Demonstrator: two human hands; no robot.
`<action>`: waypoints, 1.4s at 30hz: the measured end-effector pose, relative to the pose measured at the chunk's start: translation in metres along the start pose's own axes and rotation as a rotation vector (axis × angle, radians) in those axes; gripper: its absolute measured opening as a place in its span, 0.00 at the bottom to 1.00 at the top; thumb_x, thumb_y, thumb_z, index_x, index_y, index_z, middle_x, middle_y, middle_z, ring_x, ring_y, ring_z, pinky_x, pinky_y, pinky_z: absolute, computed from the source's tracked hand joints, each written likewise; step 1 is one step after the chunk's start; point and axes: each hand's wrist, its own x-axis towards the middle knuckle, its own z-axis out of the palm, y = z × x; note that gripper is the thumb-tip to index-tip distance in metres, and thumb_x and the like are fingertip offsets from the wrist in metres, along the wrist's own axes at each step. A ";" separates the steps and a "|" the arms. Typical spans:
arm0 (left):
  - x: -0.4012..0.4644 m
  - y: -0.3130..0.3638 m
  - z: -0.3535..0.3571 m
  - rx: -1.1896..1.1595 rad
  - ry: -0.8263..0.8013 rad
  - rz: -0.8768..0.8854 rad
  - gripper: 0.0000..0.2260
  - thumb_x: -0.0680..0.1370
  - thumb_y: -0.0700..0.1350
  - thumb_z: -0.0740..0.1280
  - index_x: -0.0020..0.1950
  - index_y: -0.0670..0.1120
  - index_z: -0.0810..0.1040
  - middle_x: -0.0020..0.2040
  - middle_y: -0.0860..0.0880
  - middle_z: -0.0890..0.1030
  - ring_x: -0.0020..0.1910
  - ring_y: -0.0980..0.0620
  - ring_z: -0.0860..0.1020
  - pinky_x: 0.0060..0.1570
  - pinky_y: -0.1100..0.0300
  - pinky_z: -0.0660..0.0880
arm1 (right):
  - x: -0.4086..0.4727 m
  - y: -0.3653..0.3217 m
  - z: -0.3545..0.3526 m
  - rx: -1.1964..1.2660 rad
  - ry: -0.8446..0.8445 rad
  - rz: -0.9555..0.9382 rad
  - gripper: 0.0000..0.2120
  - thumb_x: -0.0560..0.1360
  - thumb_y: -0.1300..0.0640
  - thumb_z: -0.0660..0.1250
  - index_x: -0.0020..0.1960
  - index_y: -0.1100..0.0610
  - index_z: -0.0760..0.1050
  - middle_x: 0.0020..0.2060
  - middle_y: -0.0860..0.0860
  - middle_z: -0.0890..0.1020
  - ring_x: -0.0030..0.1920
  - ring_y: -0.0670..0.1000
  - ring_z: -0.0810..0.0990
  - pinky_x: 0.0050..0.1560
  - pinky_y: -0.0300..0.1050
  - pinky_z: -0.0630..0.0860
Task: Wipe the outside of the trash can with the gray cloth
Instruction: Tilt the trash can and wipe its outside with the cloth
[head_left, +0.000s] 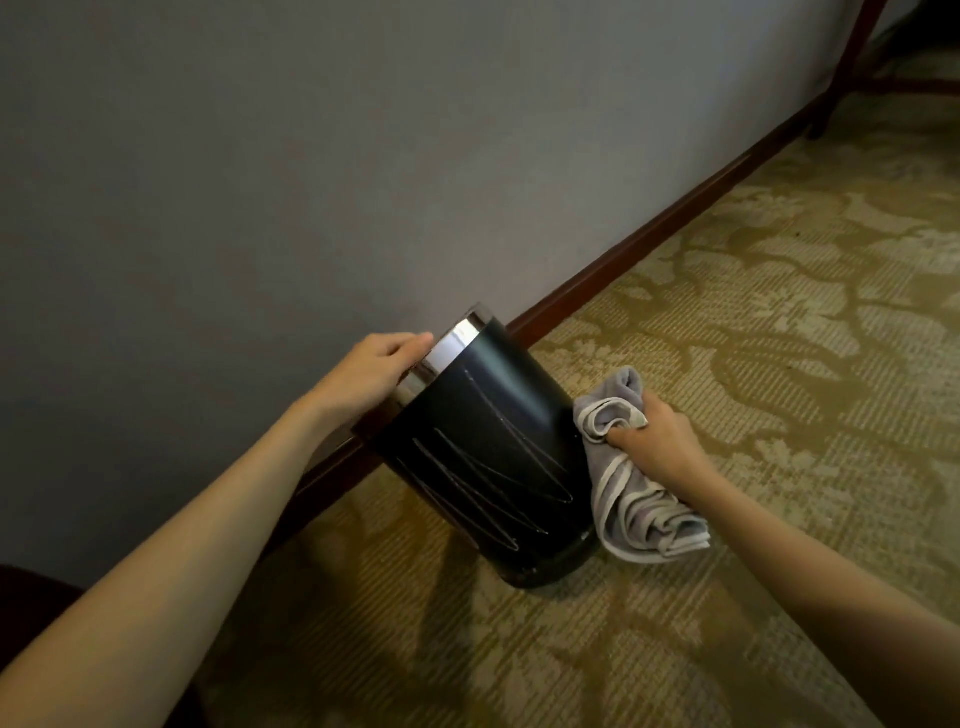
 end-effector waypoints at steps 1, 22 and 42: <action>-0.005 -0.006 -0.006 -0.018 -0.035 -0.005 0.20 0.81 0.58 0.58 0.47 0.45 0.81 0.42 0.48 0.83 0.45 0.52 0.82 0.51 0.55 0.75 | 0.002 -0.001 0.000 -0.026 0.001 0.000 0.15 0.71 0.52 0.66 0.56 0.54 0.69 0.44 0.52 0.77 0.45 0.57 0.75 0.41 0.49 0.71; -0.019 -0.025 0.003 0.080 0.062 -0.051 0.07 0.79 0.41 0.65 0.43 0.46 0.81 0.40 0.47 0.82 0.43 0.50 0.80 0.45 0.57 0.73 | 0.010 0.008 -0.009 -0.146 0.018 -0.002 0.18 0.69 0.49 0.65 0.56 0.53 0.69 0.44 0.57 0.80 0.44 0.61 0.78 0.39 0.51 0.73; -0.013 0.015 0.027 0.076 0.125 0.029 0.08 0.77 0.45 0.68 0.56 0.48 0.82 0.47 0.51 0.83 0.48 0.55 0.81 0.49 0.58 0.76 | 0.031 -0.005 -0.018 0.015 -0.088 0.058 0.16 0.70 0.57 0.67 0.56 0.54 0.69 0.40 0.54 0.78 0.37 0.54 0.76 0.32 0.44 0.69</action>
